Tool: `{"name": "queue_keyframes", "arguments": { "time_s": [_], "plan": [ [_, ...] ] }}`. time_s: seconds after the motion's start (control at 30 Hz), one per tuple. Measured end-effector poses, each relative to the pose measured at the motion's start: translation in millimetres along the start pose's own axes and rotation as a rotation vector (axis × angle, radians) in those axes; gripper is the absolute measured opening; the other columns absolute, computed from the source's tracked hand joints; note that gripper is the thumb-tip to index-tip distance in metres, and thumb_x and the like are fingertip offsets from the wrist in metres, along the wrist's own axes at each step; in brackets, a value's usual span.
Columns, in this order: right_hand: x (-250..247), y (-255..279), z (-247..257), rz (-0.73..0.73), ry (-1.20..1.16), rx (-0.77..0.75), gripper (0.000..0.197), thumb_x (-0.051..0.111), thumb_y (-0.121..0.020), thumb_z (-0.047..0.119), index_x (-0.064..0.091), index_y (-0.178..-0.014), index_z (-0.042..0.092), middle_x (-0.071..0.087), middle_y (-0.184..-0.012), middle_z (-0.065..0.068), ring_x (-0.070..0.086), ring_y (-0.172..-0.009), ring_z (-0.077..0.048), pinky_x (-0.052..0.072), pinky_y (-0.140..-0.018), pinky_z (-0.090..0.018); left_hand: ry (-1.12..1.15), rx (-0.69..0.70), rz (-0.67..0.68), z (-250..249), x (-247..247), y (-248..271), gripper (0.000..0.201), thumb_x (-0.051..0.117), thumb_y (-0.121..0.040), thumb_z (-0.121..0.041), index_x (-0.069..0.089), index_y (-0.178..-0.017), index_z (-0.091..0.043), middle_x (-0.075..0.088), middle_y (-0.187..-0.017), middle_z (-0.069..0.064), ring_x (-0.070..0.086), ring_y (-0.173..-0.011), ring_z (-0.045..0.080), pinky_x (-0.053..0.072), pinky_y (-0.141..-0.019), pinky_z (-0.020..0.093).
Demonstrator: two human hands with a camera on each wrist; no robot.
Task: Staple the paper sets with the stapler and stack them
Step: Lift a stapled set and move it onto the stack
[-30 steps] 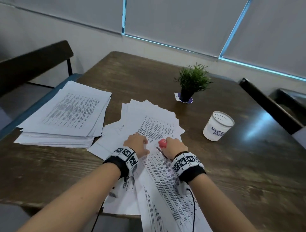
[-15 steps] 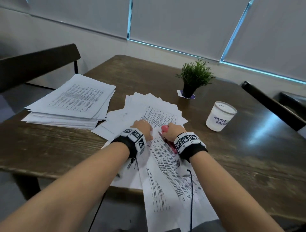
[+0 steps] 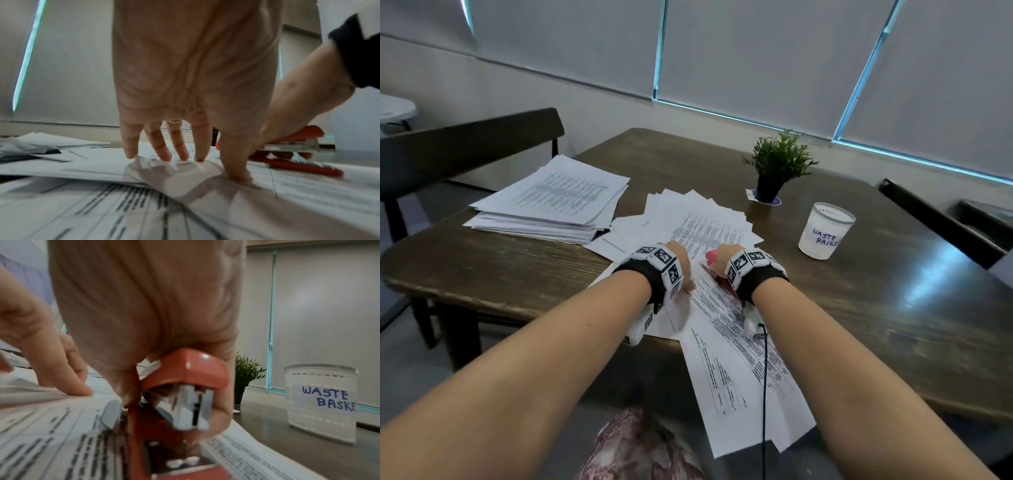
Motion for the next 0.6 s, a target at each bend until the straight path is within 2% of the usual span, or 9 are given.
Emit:
{"name": "queue_keyframes", "arguments": {
  "time_s": [0.07,0.13,0.17,0.27,0.4,0.53,0.6],
  "plan": [
    [0,-3,2,0.005,0.013,-0.003,0.040,0.033,-0.104,0.033,0.053,-0.130,0.009,0.058,-0.123,-0.016,0.058,-0.109,-0.034,0.046,-0.087,-0.038,0.027,-0.027,-0.026,3,3,-2,0.054,0.068,-0.082,-0.053,0.059,-0.110,-0.007,0.064,-0.107,0.008,0.062,-0.102,0.026,0.052,-0.086,0.033],
    [1,-6,3,0.002,0.057,-0.009,0.041,0.032,-0.104,0.032,0.052,-0.130,0.008,0.058,-0.124,-0.016,0.058,-0.110,-0.035,0.047,-0.089,-0.039,0.070,-0.009,-0.030,3,4,-3,0.055,0.068,-0.085,-0.044,0.055,-0.119,-0.004,0.065,-0.111,0.006,0.063,-0.106,0.024,0.052,-0.088,0.032],
    [2,-6,3,-0.003,0.068,-0.003,0.040,0.033,-0.104,0.032,0.053,-0.129,0.008,0.058,-0.124,-0.016,0.058,-0.110,-0.035,0.048,-0.090,-0.040,0.050,0.017,-0.011,1,4,-3,0.051,0.065,-0.087,-0.043,0.057,-0.120,-0.005,0.064,-0.115,0.005,0.062,-0.107,0.024,0.051,-0.088,0.031],
    [6,-11,1,-0.023,0.067,0.027,0.039,0.033,-0.104,0.031,0.054,-0.128,0.008,0.058,-0.124,-0.015,0.058,-0.111,-0.033,0.047,-0.090,-0.039,-0.086,0.112,-0.026,-1,3,-7,0.046,0.054,-0.093,-0.051,0.063,-0.120,-0.015,0.055,-0.127,0.008,0.059,-0.108,0.027,0.048,-0.087,0.032],
    [7,-22,-4,-0.042,0.076,0.024,0.034,0.039,-0.103,0.032,0.052,-0.129,0.014,0.056,-0.127,-0.011,0.056,-0.114,-0.031,0.047,-0.092,-0.038,-0.138,0.164,-0.018,-2,8,-15,0.045,0.054,-0.093,-0.053,0.063,-0.122,-0.020,0.051,-0.129,0.008,0.058,-0.110,0.027,0.046,-0.086,0.029],
    [9,-36,-15,-0.031,-0.053,0.063,0.033,0.050,-0.098,0.035,0.046,-0.124,0.015,0.060,-0.124,-0.011,0.056,-0.098,-0.029,0.040,-0.079,-0.034,-0.177,0.194,-0.070,-3,9,-19,0.045,0.050,-0.095,-0.052,0.059,-0.129,-0.023,0.051,-0.131,0.007,0.055,-0.117,0.027,0.044,-0.088,0.029],
    [12,-42,-17,-0.027,-0.081,0.085,0.037,0.049,-0.099,0.037,0.045,-0.127,0.013,0.060,-0.125,-0.012,0.058,-0.103,-0.029,0.042,-0.081,-0.035,-0.183,0.178,-0.078,-3,9,-22,0.041,0.051,-0.096,-0.050,0.061,-0.125,-0.024,0.053,-0.129,0.007,0.056,-0.114,0.027,0.044,-0.084,0.029]
  ]
}}
Point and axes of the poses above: each hand's wrist, its own y-axis away from the middle knuckle, its own x-axis out of the palm, z = x × y, the point moved 6 cm from there along -y, towards the middle knuckle
